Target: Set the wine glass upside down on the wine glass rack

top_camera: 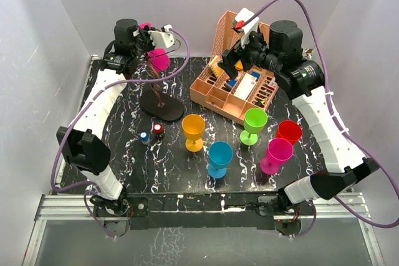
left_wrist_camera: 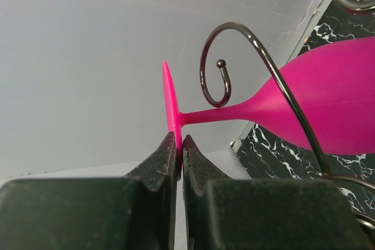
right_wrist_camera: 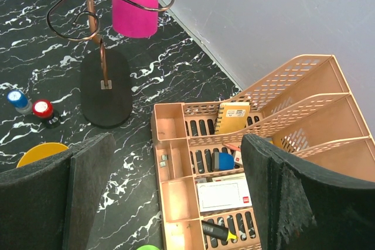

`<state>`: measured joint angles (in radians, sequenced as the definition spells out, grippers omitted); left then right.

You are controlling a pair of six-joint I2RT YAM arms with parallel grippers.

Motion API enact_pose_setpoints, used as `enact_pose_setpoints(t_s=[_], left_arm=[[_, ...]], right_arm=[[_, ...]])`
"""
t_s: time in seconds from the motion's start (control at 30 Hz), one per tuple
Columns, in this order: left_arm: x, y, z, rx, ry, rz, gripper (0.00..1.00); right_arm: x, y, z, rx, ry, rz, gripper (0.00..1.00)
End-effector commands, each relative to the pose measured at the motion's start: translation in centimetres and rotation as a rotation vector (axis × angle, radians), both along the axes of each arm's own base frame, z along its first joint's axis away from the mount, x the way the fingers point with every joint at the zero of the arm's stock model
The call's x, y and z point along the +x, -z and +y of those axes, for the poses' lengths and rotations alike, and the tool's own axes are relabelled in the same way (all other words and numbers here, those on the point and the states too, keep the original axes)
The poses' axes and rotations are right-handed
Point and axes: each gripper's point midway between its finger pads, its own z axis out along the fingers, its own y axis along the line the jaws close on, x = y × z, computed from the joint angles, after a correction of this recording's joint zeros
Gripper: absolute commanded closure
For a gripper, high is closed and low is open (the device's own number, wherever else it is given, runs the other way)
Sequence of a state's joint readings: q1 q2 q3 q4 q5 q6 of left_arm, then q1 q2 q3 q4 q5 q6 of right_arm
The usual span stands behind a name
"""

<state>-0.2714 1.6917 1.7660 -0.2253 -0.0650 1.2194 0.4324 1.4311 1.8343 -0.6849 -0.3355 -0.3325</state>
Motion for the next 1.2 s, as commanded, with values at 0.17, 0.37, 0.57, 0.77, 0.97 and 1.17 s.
enact_pose_setpoints(t_s=[0.17, 0.37, 0.57, 0.77, 0.97, 1.17], left_arm=[[-2.2, -4.5, -1.2, -0.036, 0.058, -0.071, 1.00], [-2.5, -4.0, -1.7, -0.027, 0.075, -0.050, 1.00], [-2.7, -3.7, -2.3, -0.028, 0.094, -0.037, 1.00], [-2.7, -4.0, -2.7, -0.054, 0.099, -0.042, 1.00], [-2.7, -4.4, -3.0, -0.089, 0.105, -0.044, 1.00], [-2.7, -4.2, -3.5, -0.092, 0.117, -0.033, 1.00]], right_arm=[[-0.8, -2.6, -0.3, 0.031, -0.002, -0.082, 0.02], [-0.7, -2.5, -0.3, 0.028, 0.000, -0.081, 0.02], [-0.6, -2.5, -0.3, 0.028, 0.001, -0.081, 0.01], [-0.6, -2.6, -0.3, 0.029, 0.001, -0.082, 0.02], [-0.6, -2.5, -0.3, 0.028, 0.002, -0.082, 0.02], [-0.6, -2.4, -0.4, 0.025, 0.005, -0.082, 0.02]])
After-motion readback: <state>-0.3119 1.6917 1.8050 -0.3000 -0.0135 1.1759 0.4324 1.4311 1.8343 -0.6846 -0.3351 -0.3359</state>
